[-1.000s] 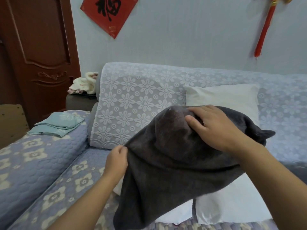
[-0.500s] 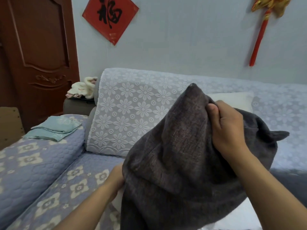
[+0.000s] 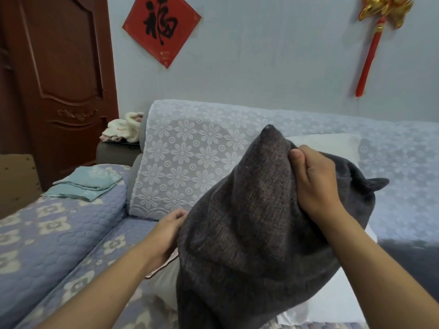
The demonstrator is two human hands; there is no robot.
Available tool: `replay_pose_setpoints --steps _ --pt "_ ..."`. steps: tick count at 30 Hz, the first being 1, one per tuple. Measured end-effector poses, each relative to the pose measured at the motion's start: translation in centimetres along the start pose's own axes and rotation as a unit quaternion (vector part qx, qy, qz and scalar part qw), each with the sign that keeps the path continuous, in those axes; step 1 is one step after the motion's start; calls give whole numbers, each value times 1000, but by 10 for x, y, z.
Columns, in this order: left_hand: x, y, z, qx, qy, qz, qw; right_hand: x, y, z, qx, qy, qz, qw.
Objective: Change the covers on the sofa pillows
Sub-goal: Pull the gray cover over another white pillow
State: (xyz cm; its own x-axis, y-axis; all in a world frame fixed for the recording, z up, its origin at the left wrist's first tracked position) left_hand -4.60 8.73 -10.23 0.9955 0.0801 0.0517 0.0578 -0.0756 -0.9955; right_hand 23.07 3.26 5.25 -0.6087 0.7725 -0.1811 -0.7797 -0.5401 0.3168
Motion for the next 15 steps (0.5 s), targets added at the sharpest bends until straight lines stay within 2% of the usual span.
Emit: replay_pose_setpoints --steps 2,3,7,11,14,15 --pt "4 -8 -10 64 -12 58 996 1 -2 -3 1 -3 -3 1000" --pt "9 -13 -15 83 9 82 993 0 -2 -3 2 -5 -4 1000" --pt "27 -21 -45 5 110 90 990 -4 2 -3 1 -8 -2 1000" --pt "28 -24 -49 -21 124 73 989 -9 5 -7 -8 -1 -6 1000" --pt "22 -26 -56 -61 188 154 968 -14 7 -9 5 6 14 1000" --pt "17 -30 -51 -49 189 161 967 -17 8 -9 10 12 27 1000"
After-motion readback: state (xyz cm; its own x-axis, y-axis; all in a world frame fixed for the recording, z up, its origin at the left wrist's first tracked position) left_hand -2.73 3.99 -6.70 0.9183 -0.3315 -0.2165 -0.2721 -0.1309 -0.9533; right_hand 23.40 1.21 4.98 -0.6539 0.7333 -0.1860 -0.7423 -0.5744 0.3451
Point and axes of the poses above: each hand's wrist, its own z-axis towards the middle knuckle, its own x-axis out of the palm, y = z × x, the point moved 3 cm from there along z, towards the middle knuckle, and after that the axes turned 12 degrees about -y, right-handed, at the moved point
